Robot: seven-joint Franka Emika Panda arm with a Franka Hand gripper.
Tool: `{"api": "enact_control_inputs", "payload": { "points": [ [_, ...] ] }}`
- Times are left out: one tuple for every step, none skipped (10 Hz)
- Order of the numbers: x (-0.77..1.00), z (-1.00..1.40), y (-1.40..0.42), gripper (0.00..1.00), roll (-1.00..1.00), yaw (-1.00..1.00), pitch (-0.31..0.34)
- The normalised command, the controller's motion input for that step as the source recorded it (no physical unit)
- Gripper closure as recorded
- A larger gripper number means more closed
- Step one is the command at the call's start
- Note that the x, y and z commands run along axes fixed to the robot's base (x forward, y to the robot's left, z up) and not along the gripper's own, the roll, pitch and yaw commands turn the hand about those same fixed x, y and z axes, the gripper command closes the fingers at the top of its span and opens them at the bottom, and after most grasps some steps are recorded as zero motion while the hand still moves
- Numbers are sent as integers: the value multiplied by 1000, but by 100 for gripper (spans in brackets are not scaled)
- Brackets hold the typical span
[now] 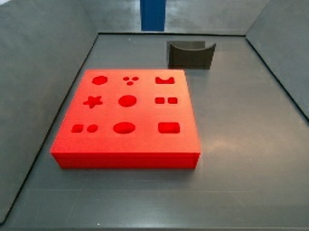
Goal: Insert the rectangle object.
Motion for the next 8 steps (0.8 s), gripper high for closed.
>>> {"api": "enact_control_inputs", "payload": {
  "points": [
    [0,0,0,100,-19,0,0],
    [0,0,0,100,-13,0,0],
    [-157,0,0,100,0,-51,0],
    [0,0,-31,100,0,0,0],
    [-137,-371,-714,100,0,309,-141],
    [0,-874,-917,100,59,249,0],
    [17,-960,-1000,100,57,157,0],
    [60,-1000,-1000,100,53,100,7]
  ]
}}
